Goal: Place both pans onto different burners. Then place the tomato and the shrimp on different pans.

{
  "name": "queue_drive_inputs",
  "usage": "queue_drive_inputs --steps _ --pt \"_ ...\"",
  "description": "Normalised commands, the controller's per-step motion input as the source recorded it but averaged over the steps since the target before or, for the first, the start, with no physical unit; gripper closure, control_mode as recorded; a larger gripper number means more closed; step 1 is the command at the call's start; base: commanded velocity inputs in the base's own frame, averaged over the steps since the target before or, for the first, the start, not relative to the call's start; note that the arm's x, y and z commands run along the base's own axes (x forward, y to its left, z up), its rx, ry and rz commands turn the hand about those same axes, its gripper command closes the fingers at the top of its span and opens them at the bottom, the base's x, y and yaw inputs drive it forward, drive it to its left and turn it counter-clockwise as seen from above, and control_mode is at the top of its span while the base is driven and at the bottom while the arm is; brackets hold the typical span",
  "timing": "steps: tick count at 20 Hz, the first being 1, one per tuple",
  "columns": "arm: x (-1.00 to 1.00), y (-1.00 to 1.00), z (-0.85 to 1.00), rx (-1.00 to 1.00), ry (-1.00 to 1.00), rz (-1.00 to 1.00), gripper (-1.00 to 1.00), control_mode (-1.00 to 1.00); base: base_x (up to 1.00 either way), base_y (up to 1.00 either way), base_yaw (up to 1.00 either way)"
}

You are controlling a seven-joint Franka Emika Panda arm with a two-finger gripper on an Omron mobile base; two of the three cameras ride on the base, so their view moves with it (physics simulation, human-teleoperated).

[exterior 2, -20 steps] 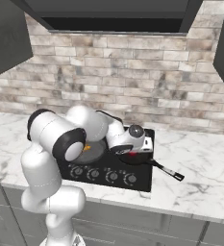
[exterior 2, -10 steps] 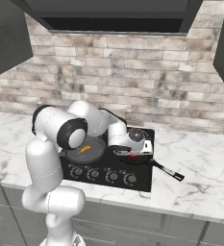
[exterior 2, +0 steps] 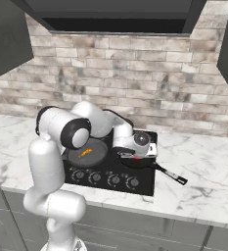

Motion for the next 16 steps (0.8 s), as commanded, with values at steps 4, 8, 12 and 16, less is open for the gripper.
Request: queue_drive_inputs --steps 4,8,12,16 --pt "0.04 0.00 -0.04 0.00 0.00 0.00 -1.00 -1.00 0.00 0.00 0.00" --pt "0.00 0.00 -0.02 0.00 0.00 0.00 -1.00 -1.00 0.00 0.00 0.00" --pt "0.00 0.00 0.00 0.00 0.00 0.00 -1.00 -1.00 0.00 0.00 0.00" --pt "-0.01 0.00 0.01 0.00 0.00 0.00 -1.00 -1.00 0.00 0.00 0.00"
